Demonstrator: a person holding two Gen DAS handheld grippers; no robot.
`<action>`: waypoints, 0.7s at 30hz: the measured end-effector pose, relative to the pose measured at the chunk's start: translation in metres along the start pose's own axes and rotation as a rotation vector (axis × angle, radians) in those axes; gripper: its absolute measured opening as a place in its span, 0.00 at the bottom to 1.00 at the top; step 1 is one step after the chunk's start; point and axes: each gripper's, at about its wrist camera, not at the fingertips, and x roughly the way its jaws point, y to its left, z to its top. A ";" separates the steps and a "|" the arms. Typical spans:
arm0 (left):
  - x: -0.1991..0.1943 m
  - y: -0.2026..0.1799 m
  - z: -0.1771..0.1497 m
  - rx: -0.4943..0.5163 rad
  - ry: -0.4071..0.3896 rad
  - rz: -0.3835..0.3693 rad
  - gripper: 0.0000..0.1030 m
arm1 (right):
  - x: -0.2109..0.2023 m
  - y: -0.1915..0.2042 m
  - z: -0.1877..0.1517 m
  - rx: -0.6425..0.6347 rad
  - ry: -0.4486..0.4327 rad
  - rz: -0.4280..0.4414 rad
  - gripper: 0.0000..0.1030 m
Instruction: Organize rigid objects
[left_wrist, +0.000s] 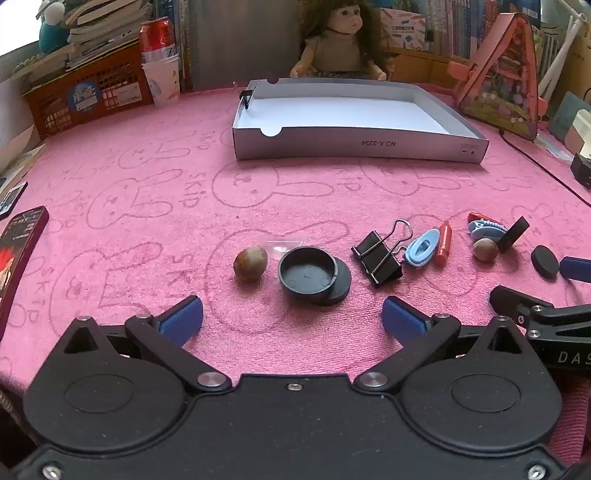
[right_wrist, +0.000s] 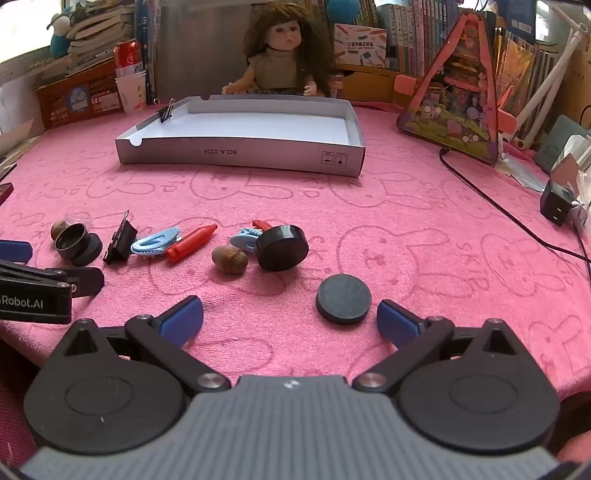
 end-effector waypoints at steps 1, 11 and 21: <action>0.000 0.000 0.000 0.000 0.000 0.000 1.00 | 0.000 0.000 0.000 0.000 -0.002 0.000 1.00; 0.001 -0.003 -0.004 -0.004 0.003 -0.001 1.00 | 0.000 0.002 0.000 -0.002 0.002 -0.001 1.00; 0.001 0.000 0.000 -0.010 0.012 0.005 1.00 | 0.001 0.001 0.000 -0.002 0.008 0.001 1.00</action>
